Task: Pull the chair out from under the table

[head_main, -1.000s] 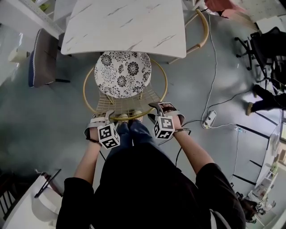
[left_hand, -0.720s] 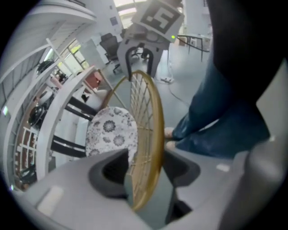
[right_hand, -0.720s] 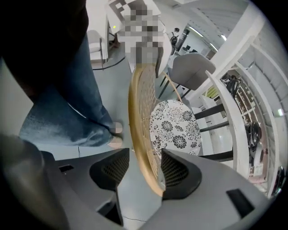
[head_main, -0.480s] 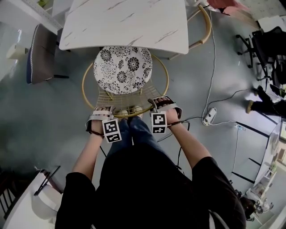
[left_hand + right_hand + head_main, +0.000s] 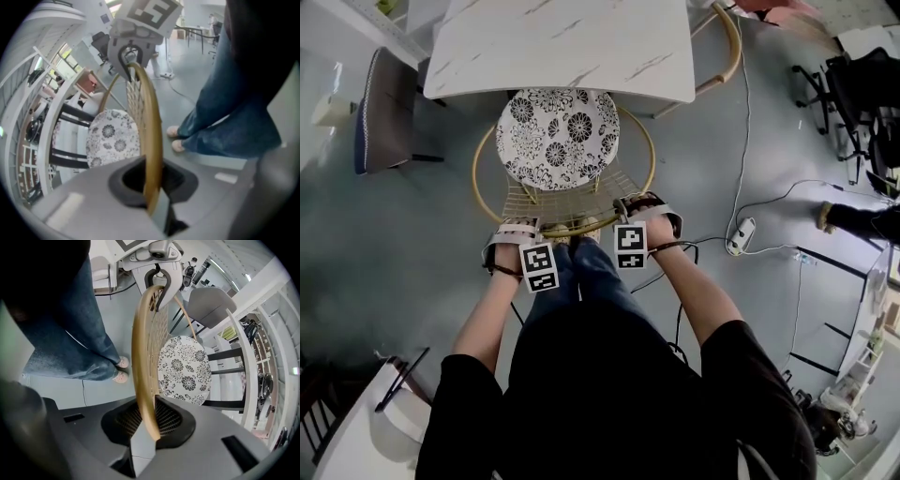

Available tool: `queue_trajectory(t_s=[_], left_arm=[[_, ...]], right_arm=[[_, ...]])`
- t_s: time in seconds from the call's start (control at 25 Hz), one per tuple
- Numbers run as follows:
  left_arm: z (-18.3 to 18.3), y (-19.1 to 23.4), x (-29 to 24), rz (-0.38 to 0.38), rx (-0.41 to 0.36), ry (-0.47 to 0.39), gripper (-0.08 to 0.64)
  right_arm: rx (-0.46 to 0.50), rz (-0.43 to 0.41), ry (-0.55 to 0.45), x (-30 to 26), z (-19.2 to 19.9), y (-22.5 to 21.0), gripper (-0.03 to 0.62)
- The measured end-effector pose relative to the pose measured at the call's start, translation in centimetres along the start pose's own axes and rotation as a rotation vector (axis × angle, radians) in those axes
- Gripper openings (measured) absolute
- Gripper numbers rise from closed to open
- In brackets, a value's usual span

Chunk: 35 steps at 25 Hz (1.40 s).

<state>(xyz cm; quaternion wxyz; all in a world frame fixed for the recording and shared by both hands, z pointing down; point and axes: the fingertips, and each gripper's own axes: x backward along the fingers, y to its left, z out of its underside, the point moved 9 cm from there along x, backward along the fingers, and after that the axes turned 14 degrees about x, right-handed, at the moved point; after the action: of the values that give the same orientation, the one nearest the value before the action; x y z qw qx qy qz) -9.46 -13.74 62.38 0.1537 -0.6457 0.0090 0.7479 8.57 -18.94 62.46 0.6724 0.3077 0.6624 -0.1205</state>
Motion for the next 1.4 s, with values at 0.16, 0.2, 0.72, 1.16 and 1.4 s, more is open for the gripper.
queue_trajectory(t_s=[0.16, 0.2, 0.72, 1.16, 1.4], left_arm=[[-0.1, 0.0, 0.2, 0.009, -0.023, 0.003, 0.031], [0.0, -0.1, 0.2, 0.013, -0.032, 0.003, 0.031], [1.1, -2.4, 1.0, 0.036, -0.071, 0.005, 0.032], [1.1, -6.9, 1.8, 0.052, -0.043, 0.052, 0.035], [1.0, -9.6, 2.2, 0.053, -0.025, 0.069, 0.035]], right_arm=[[-0.013, -0.02, 0.023, 0.0, -0.2, 0.0, 0.065], [-0.015, -0.027, 0.027, 0.0, -0.3, 0.0, 0.064], [-0.061, -0.05, 0.029, 1.1, -3.0, 2.8, 0.061], [-0.003, -0.02, -0.016, 2.5, -4.8, 7.3, 0.055], [0.023, 0.001, -0.037, 3.2, -5.7, 9.8, 0.055]])
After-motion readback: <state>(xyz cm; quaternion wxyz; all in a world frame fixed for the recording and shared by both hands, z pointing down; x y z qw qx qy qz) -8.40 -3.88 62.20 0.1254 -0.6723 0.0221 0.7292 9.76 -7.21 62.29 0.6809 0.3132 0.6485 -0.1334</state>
